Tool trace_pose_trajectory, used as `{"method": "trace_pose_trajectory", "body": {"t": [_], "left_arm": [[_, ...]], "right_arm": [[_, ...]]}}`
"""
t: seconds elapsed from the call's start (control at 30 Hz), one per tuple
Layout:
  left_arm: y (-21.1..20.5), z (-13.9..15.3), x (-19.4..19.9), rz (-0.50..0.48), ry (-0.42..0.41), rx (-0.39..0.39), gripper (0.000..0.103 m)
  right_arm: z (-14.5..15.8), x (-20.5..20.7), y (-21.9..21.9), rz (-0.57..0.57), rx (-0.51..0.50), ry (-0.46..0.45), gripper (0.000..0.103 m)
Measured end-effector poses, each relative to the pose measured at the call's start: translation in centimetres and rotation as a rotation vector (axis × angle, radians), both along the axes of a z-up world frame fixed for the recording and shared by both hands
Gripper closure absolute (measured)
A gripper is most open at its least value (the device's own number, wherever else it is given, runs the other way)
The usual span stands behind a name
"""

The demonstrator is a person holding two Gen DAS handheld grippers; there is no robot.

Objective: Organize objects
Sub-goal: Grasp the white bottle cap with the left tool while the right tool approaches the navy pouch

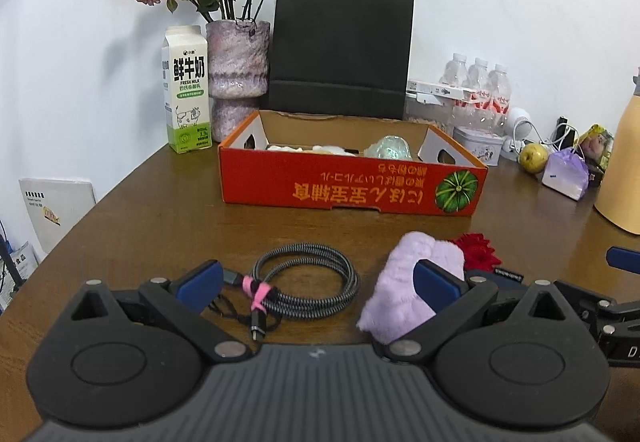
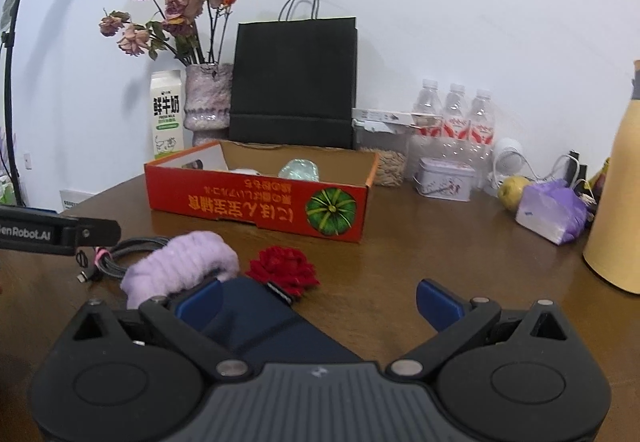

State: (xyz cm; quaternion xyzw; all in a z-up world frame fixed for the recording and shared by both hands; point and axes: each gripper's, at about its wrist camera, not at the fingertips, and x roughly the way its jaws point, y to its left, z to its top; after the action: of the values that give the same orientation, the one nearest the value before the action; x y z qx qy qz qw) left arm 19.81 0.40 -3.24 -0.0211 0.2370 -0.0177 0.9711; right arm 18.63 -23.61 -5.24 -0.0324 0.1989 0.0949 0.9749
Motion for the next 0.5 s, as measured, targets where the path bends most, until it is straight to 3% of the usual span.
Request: {"method": "trace_pose_trajectory", "body": {"t": [0.5], "left_arm": [[-1.4,-1.1,-1.9,-0.023,0.044,0.018,0.0]], "right_arm": [[-0.7,-1.2,-2.5,-0.047,0.001,0.013,0.0]]}}
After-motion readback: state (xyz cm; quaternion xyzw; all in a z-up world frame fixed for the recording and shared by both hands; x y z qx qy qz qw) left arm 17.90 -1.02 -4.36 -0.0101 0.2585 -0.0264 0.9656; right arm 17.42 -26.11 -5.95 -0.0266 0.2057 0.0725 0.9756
